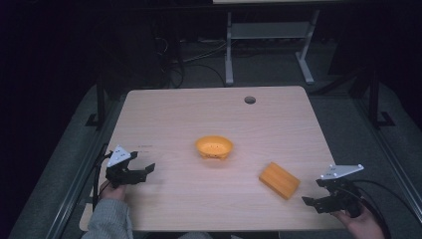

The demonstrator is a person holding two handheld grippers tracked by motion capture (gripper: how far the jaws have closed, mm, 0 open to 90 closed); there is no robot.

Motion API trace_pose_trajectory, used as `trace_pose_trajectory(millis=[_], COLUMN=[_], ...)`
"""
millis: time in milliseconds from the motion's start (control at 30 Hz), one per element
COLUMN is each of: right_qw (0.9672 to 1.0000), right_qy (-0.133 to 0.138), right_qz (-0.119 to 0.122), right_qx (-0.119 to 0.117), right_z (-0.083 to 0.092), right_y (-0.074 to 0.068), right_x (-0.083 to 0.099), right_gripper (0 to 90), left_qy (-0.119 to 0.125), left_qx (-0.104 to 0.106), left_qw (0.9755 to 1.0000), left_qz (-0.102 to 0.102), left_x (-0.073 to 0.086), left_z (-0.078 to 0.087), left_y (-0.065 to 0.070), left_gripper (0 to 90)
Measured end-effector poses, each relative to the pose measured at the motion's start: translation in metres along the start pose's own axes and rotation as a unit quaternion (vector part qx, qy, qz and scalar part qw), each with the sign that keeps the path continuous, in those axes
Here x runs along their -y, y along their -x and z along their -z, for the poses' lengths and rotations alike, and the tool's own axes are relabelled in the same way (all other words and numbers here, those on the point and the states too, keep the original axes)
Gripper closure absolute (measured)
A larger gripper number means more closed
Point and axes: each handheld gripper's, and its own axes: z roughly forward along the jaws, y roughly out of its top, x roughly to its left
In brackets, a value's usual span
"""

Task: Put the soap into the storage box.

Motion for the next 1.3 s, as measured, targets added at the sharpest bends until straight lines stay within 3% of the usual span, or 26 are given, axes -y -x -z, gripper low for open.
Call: trace_pose_trajectory(millis=[200,700,1300], right_qw=[0.9999,0.9996,0.9961], right_qy=[-0.014,-0.02,-0.05], right_qz=[0.003,0.018,0.072], right_qx=[-0.001,-0.005,-0.008], right_z=[-0.004,-0.006,-0.02], right_y=[-0.002,-0.006,-0.017], right_x=[-0.014,-0.025,-0.063], right_gripper=[15.7,15.3,15.3], left_qy=[0.0,-0.001,0.004], left_qx=[0.001,0.0,0.0], left_qw=[1.0,1.0,1.0], left_qz=[-0.003,-0.002,0.002], left_x=[0.0,0.0,0.0], left_z=[0.0,0.001,0.001], left_y=[0.0,-0.001,0.0], left_gripper=[13.8,13.8,13.8])
